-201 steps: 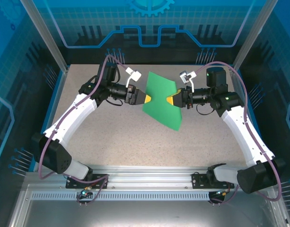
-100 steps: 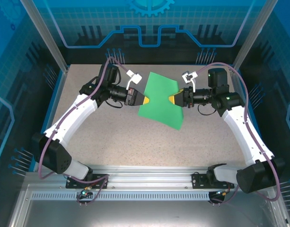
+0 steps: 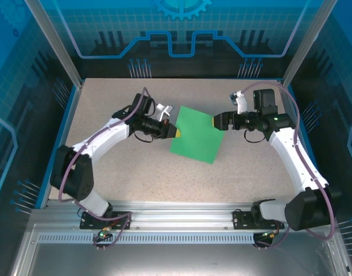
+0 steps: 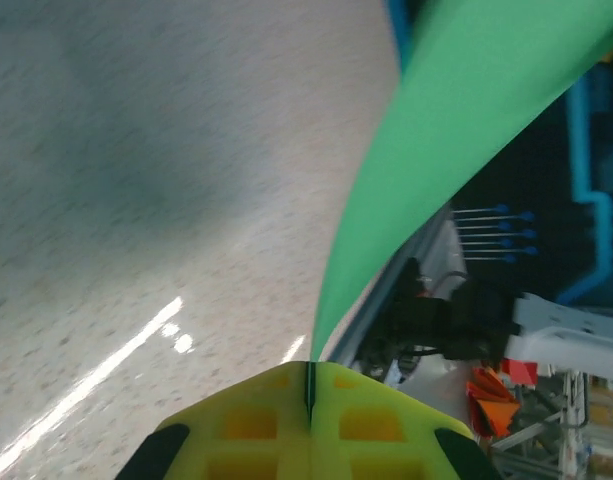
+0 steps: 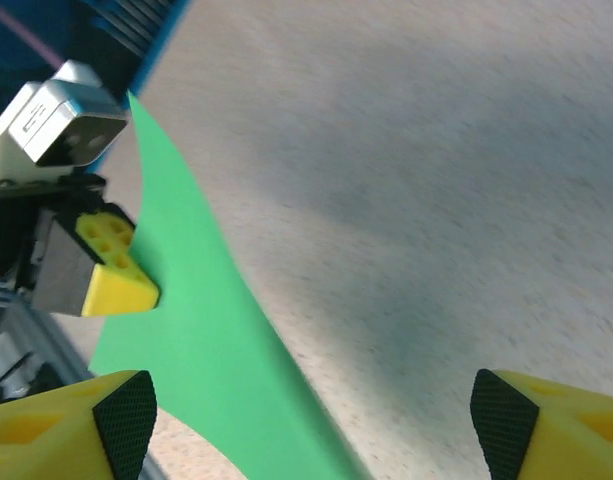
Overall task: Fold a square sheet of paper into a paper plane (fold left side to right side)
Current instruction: Place a square sheet of paper at the center of the table, then first fold in half a square sheet of paper at the center of the table.
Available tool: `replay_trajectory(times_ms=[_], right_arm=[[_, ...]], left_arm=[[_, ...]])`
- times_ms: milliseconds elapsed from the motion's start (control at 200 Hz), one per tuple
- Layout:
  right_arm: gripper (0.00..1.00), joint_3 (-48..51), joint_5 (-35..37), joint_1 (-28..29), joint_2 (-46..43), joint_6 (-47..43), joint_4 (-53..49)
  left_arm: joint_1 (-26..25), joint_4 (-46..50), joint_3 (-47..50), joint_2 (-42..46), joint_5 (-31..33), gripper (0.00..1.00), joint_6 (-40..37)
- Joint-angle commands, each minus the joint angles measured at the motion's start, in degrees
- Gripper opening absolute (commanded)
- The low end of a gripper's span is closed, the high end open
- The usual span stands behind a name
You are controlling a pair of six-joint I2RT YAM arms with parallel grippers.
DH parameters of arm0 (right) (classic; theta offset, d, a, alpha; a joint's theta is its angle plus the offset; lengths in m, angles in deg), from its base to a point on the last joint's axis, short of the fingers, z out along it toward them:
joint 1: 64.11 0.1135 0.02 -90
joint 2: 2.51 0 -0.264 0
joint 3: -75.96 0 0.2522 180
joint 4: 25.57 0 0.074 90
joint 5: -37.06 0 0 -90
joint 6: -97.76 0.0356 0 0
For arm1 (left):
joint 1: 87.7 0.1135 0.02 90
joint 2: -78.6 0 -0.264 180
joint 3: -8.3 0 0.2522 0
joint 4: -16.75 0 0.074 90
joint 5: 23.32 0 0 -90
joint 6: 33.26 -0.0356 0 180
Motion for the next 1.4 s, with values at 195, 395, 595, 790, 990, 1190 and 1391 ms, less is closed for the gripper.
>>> replay_trajectory(times_ms=[195, 395, 595, 790, 990, 1190, 1391], right_arm=[[0.74, 10.8, 8.1, 3.0, 6.0, 13.3, 9.1], [0.39, 11.1, 5.4, 8.1, 16.6, 18.6, 14.8], [0.28, 5.3, 7.7, 12.4, 25.4, 19.3, 13.9], [0.24, 3.8, 10.8, 14.4, 30.6, 20.5, 12.0], [0.22, 6.7, 11.6, 14.6, 31.9, 21.1, 12.2], [0.23, 8.9, 9.1, 14.1, 31.6, 21.7, 15.3], [0.28, 10.1, 4.2, 12.8, 30.0, 22.4, 19.7]], left_arm=[[-0.5, 0.4, 1.9, -8.1, 9.2, 0.00, 3.5], [-0.5, 7.8, -2.1, -10.5, 13.2, 0.00, 0.2], [-0.5, 7.4, -1.7, -10.1, 13.1, 0.05, 1.3], [-0.9, 2.6, -0.8, -9.4, 8.1, 0.20, 3.8], [-1.5, 0.0, -1.5, -9.6, 5.5, 0.46, 5.2], [-3.4, -4.1, -1.9, -11.1, 1.9, 0.65, 7.0], [-4.7, -5.5, -3.7, -12.8, 0.8, 0.68, 7.5]])
